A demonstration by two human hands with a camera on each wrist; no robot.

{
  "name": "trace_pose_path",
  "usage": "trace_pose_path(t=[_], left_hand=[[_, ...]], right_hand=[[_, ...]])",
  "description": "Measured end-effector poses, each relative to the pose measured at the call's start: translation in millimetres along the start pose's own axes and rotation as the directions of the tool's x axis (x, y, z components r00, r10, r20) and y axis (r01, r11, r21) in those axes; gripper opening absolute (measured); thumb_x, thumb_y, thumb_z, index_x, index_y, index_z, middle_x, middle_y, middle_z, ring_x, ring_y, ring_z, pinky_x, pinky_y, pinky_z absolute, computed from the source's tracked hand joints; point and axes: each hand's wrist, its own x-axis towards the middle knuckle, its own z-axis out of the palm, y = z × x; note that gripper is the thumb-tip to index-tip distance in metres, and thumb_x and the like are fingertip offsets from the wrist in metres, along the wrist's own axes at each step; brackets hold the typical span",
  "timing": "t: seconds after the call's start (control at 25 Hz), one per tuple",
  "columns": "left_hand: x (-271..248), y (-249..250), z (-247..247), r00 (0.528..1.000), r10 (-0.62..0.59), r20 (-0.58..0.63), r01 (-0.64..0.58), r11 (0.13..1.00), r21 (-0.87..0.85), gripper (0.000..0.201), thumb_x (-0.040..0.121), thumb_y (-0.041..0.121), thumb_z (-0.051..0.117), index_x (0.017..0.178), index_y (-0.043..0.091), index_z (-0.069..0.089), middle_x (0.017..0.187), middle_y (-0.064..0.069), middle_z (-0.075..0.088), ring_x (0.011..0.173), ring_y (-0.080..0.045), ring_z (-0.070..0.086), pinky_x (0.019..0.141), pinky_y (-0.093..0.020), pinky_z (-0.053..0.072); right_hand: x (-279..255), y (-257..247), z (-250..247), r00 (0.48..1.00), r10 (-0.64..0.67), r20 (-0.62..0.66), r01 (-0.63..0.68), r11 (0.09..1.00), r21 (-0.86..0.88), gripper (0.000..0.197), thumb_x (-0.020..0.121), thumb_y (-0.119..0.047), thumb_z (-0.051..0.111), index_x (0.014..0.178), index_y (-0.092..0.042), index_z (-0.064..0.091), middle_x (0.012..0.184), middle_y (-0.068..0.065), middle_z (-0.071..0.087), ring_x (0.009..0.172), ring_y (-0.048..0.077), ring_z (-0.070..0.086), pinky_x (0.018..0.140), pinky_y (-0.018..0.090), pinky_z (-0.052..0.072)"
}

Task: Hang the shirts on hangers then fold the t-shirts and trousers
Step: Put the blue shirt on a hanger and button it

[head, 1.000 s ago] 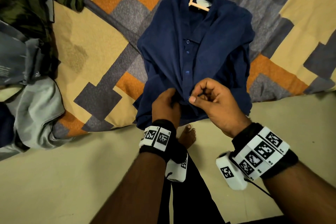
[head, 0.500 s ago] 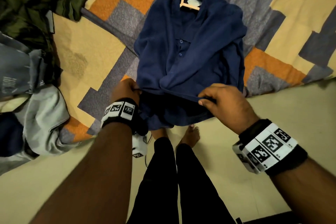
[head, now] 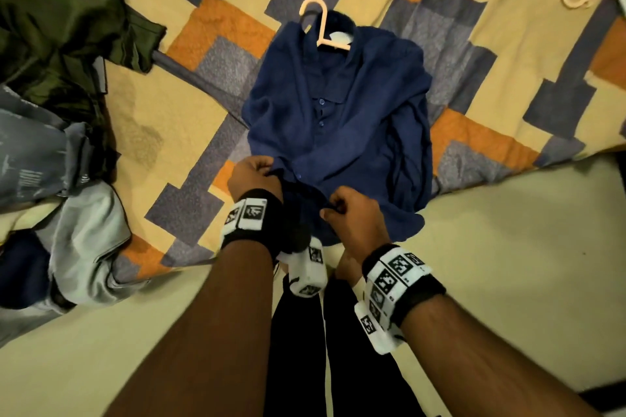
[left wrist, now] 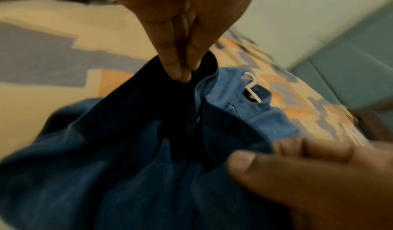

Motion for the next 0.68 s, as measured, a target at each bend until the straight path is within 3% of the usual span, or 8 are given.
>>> trace_pose_path(t=[0.04,0.12,0.24,0.36,0.44,0.52,0.6,0.68], left_hand=[[-10.3,3.7,0.4,0.994,0.105,0.039,-0.109,0.989,0.103,0.025,0.085,-0.001,0.056,0.103,0.01,0.068,0.104,-0.011,0.069,0.1,-0.028,0.064,0.09,-0.026,0.047],[-32.7,4.6,-2.3,0.95,0.257,0.177,-0.301,0.905,0.301,0.032,0.087,0.0,0.05,0.111,0.012,0.068,0.109,-0.013,0.068,0.105,-0.033,0.06,0.09,-0.03,0.046],[-55.9,-6.5,-9.0,0.91,0.256,0.326,-0.397,0.765,0.507,0.031,0.092,0.015,0.049,0.116,0.027,0.066,0.114,-0.009,0.066,0.103,-0.033,0.059,0.078,-0.033,0.045],[-72.4,-27.0,-2.2,0.874,0.228,0.43,-0.459,0.679,0.573,0.035,0.095,0.023,0.047,0.127,0.035,0.057,0.127,-0.001,0.06,0.112,-0.03,0.057,0.083,-0.036,0.045],[-80.1,-40.0,7.6,0.858,0.255,0.446,-0.478,0.716,0.509,0.038,0.095,0.02,0.047,0.131,0.031,0.055,0.122,-0.007,0.063,0.109,-0.033,0.059,0.085,-0.039,0.048],[-83.4,-53.2,15.3,0.882,0.329,0.339,-0.429,0.858,0.283,0.039,0.09,0.017,0.052,0.129,0.022,0.056,0.109,-0.012,0.069,0.098,-0.035,0.064,0.08,-0.042,0.051],[-88.7,-60.6,17.2,0.923,0.326,0.206,-0.341,0.939,0.041,0.038,0.085,0.007,0.06,0.117,0.026,0.055,0.093,-0.001,0.07,0.09,-0.027,0.067,0.076,-0.035,0.053],[-94.3,-62.2,16.3,0.945,0.305,0.119,-0.282,0.943,-0.179,0.037,0.082,0.001,0.062,0.103,0.03,0.051,0.086,0.014,0.064,0.083,-0.009,0.067,0.074,-0.026,0.055]], right_hand=[[0.9,0.1,-8.2,1.0,0.01,-0.013,-0.009,0.998,0.065,0.025,0.082,-0.016,0.072,0.075,-0.005,0.05,0.065,0.009,0.051,0.06,0.02,0.047,0.057,0.032,0.036],[-0.5,-2.5,-26.0,1.0,0.025,0.014,-0.027,0.976,0.216,0.026,0.078,-0.01,0.076,0.067,-0.005,0.054,0.059,0.001,0.048,0.055,0.01,0.044,0.055,0.025,0.038],[-7.5,-8.8,-43.9,0.996,0.001,0.092,-0.035,0.929,0.368,0.024,0.078,-0.005,0.077,0.064,-0.015,0.06,0.054,-0.01,0.048,0.051,0.001,0.044,0.053,0.015,0.038],[-7.1,-4.5,-37.0,0.993,-0.073,0.095,0.034,0.93,0.365,0.017,0.081,-0.005,0.073,0.069,-0.007,0.061,0.06,-0.004,0.046,0.058,0.006,0.042,0.056,0.017,0.039],[-6.5,1.9,-22.6,0.991,-0.093,0.1,0.057,0.948,0.314,0.007,0.083,-0.006,0.072,0.078,-0.006,0.066,0.065,0.0,0.056,0.063,0.008,0.05,0.062,0.02,0.045],[-7.7,8.6,-8.4,0.99,-0.115,0.082,0.093,0.968,0.232,0.008,0.083,-0.008,0.072,0.08,-0.015,0.069,0.068,-0.004,0.063,0.065,0.007,0.057,0.066,0.021,0.049],[-10.1,13.3,1.2,0.99,-0.11,0.093,0.093,0.981,0.172,0.008,0.083,-0.009,0.071,0.087,-0.015,0.072,0.075,-0.003,0.069,0.069,0.009,0.063,0.07,0.026,0.054],[-11.3,16.7,6.5,0.989,-0.082,0.121,0.062,0.985,0.16,0.012,0.083,-0.009,0.071,0.095,-0.012,0.073,0.083,0.001,0.072,0.075,0.017,0.068,0.074,0.034,0.057]])
